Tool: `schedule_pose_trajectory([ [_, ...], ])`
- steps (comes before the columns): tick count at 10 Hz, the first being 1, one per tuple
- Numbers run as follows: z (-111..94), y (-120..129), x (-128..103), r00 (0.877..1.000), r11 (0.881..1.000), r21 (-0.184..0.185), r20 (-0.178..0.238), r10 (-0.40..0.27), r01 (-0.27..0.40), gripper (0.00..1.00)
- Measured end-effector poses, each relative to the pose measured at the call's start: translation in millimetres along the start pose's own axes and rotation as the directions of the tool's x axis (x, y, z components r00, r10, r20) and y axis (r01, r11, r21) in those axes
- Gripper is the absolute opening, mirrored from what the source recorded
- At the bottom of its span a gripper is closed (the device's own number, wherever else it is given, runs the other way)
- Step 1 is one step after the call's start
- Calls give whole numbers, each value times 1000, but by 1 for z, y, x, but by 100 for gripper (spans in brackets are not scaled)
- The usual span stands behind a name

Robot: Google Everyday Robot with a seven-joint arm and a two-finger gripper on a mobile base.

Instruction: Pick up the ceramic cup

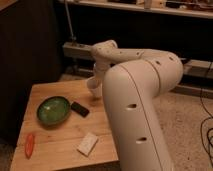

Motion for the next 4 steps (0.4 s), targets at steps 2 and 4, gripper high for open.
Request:
schedule_pose_trajectory([
  [2,-17,-7,-10,1000,1000,1,28,-13,13,2],
  [4,-27,-8,-18,999,1000,1,44,-16,16,2],
])
